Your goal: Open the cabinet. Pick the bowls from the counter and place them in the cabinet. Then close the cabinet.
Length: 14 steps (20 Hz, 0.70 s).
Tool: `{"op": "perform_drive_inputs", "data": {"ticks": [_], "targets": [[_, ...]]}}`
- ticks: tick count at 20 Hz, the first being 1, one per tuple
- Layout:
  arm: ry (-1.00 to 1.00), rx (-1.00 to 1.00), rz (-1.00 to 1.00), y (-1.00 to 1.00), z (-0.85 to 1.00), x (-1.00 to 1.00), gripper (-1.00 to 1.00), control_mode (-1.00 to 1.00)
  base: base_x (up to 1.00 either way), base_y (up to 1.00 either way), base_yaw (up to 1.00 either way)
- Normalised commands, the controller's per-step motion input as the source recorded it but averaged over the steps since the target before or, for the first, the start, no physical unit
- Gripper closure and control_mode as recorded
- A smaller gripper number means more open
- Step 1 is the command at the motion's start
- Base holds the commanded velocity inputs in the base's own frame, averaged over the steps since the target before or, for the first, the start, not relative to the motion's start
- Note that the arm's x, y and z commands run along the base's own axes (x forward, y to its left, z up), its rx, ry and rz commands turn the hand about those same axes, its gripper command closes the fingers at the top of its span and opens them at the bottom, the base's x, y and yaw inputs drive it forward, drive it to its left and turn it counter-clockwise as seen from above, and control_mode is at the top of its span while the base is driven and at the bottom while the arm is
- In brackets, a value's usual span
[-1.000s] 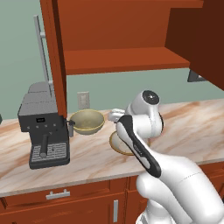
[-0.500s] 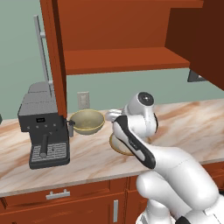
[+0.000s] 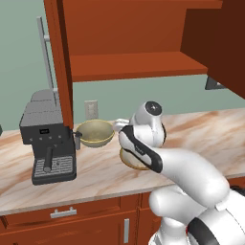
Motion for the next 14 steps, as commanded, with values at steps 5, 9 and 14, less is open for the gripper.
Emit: {"op": "perform_drive_inputs", "data": {"ticks": [5,9,14], "targets": [[0.00,0.00,0.00,0.09,-0.15,0.33,-1.00,-1.00,0.00,0.00,0.00],[0.00,0.00,0.00,0.11,-0.15,0.29,-1.00,-1.00,0.00,0.00,0.00],[0.00,0.00,0.00,0.07,-0.16,0.29,-1.00,-1.00,0.00,0.00,0.00]]}}
